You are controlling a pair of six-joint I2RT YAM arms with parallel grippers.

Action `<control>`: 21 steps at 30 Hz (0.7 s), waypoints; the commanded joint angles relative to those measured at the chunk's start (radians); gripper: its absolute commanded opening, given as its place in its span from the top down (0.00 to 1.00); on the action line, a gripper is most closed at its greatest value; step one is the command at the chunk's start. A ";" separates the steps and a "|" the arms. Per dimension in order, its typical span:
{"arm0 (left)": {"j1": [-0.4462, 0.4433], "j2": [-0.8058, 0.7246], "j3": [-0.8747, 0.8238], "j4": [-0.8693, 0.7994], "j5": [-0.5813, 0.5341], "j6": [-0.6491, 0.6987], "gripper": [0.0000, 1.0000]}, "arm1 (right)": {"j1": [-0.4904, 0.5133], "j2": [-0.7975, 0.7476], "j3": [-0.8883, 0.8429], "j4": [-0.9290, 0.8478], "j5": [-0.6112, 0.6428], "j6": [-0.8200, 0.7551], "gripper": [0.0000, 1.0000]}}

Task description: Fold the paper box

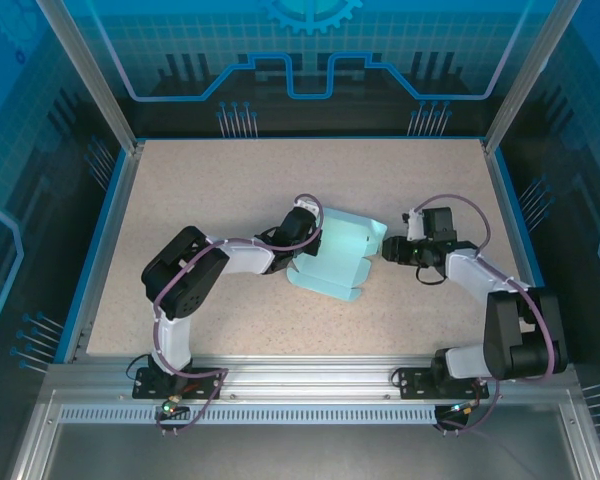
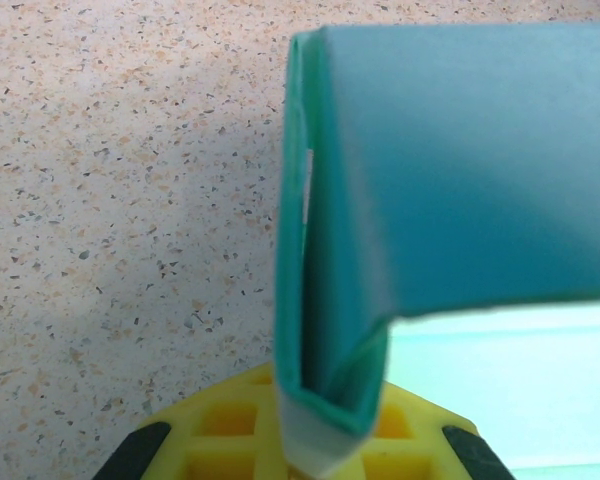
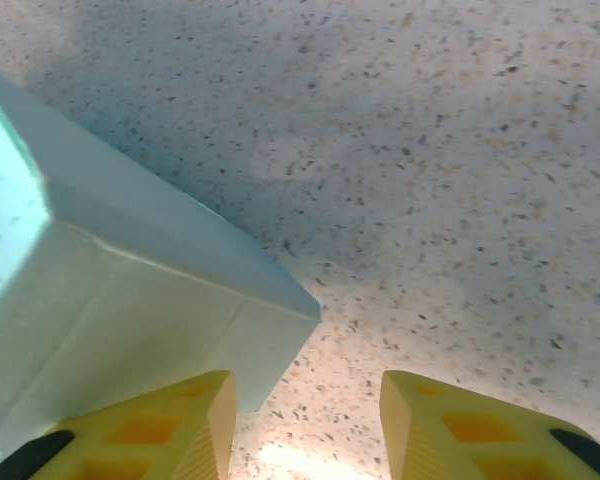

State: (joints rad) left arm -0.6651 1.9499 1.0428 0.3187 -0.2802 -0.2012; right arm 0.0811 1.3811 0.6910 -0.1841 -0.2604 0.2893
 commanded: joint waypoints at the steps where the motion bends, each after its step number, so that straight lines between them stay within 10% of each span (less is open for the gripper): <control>1: -0.004 -0.037 0.001 0.003 0.014 0.005 1.00 | 0.021 0.011 0.037 0.038 -0.058 -0.031 0.55; 21: -0.003 -0.040 -0.006 0.014 0.032 0.016 1.00 | 0.064 0.175 0.183 0.053 -0.182 -0.133 0.56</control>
State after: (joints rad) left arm -0.6556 1.9499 1.0424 0.3191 -0.2855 -0.2047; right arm 0.1169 1.5307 0.8326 -0.1638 -0.3767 0.1913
